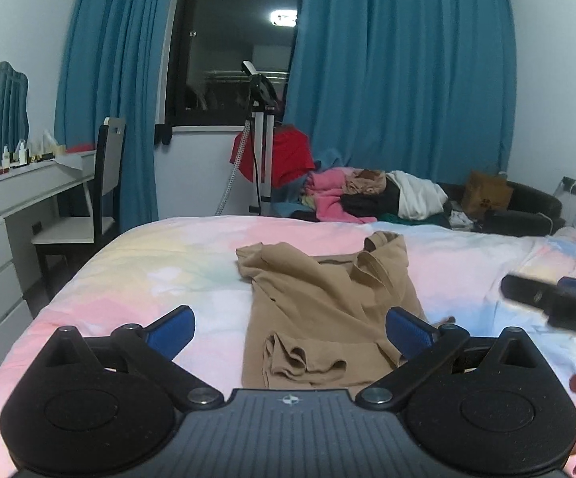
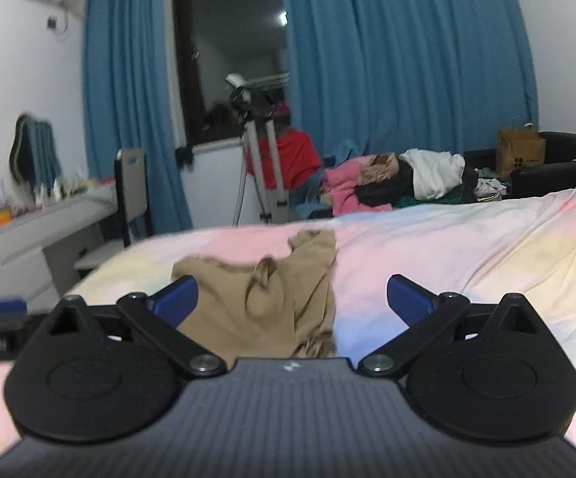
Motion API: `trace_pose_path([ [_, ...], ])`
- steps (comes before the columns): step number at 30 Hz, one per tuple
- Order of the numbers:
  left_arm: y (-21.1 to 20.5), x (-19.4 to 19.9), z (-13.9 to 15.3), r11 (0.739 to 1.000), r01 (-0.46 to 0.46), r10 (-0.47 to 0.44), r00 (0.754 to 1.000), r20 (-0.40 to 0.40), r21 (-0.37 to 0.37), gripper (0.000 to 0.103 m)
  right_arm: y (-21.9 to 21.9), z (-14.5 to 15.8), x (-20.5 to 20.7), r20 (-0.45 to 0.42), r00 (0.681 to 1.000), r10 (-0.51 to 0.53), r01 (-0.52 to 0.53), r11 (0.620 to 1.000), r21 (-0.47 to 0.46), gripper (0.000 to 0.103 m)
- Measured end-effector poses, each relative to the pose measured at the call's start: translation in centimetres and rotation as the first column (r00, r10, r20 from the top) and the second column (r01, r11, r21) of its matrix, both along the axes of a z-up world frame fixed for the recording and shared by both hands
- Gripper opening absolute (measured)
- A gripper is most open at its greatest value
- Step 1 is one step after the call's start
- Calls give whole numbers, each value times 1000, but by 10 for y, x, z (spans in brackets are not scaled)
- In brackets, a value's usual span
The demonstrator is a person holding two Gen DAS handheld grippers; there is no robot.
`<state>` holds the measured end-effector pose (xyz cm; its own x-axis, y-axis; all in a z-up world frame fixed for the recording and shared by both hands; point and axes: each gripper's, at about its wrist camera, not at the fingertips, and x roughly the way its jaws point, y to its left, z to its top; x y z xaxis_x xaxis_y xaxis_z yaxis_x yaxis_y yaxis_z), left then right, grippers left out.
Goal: Fold clothes
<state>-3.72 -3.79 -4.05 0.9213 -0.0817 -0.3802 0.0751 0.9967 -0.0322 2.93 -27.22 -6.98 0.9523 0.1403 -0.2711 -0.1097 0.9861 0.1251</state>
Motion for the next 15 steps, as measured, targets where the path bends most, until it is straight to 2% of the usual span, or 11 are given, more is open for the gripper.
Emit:
trace_pose_path([
  [4, -5, -11, -8, 999, 25, -27, 997, -74, -24, 103, 4, -7, -5, -34, 999, 19, -19, 1000, 0, 103],
  [6, -6, -12, -14, 998, 34, -42, 989, -141, -56, 103, 6, -10, -6, -44, 999, 26, -26, 1000, 2, 103],
  [8, -2, -9, -21, 992, 44, -69, 975, -212, -122, 103, 7, -14, -7, -78, 997, 29, -28, 1000, 9, 103],
  [10, 4, -2, -27, 979, 39, -94, 957, -273, -202, 103, 7, -19, -6, -147, 989, 37, -31, 998, 46, 103],
  [12, 14, 6, -35, 955, 4, -111, 931, -347, -296, 103, 1, -26, -1, -221, 974, 55, -28, 992, 124, 103],
  [15, 33, 18, -58, 882, -94, -151, 872, -466, -462, 101, -13, -40, 5, -339, 936, 89, 16, 955, 296, 103],
])
